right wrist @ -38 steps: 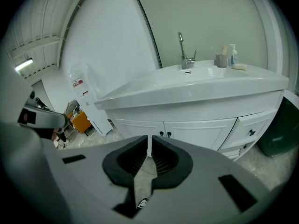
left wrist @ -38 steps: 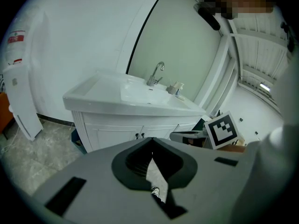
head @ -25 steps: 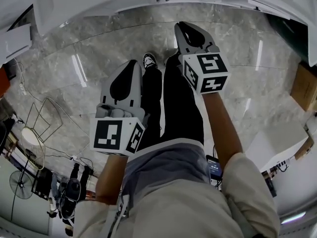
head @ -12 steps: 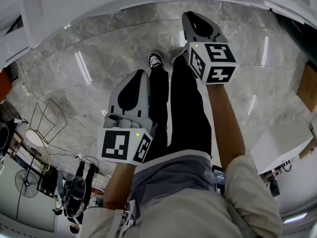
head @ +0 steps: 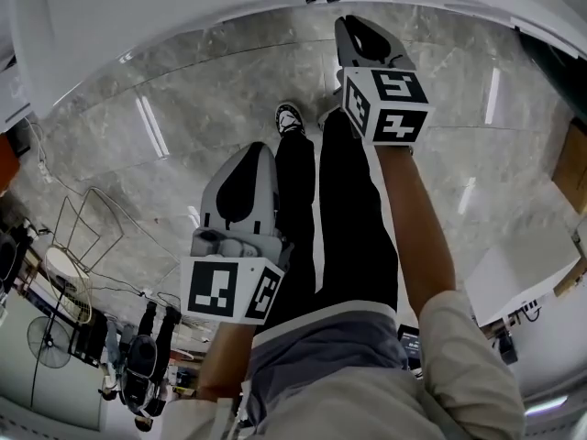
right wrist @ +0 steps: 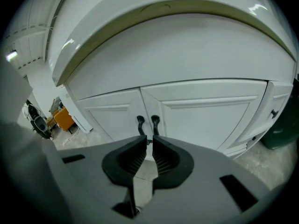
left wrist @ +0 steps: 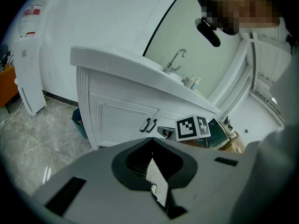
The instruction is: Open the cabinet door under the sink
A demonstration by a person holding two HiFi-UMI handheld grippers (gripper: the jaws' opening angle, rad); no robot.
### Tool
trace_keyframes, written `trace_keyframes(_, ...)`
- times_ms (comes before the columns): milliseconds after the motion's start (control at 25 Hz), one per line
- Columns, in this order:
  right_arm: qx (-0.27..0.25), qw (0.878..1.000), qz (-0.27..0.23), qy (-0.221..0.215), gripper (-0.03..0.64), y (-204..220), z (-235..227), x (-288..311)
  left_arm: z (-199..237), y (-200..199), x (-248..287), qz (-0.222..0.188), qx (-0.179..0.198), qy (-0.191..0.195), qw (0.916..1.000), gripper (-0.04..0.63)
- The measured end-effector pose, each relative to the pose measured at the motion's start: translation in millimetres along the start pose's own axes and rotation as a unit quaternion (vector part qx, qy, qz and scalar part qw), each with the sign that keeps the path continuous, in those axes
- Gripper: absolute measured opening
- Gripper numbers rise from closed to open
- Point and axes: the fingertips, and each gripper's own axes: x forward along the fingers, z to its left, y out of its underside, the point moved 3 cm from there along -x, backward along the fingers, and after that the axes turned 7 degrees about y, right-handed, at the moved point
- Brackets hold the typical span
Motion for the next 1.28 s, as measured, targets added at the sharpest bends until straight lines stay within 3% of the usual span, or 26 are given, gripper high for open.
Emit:
trace_keyframes(840, 0.012, 1.000, 0.004, 0.008, 0.089, 2, -6, 60, 3, 19, 3, 0.016, -0.002, -0.010, 0.9998, -0.002)
trace_keyframes(1280, -0.003, 0.996, -0.045, 0.079, 0.062, -4, -9, 68, 5, 35, -10, 0.037, 0.031, 0.015, 0.9987, -0.002)
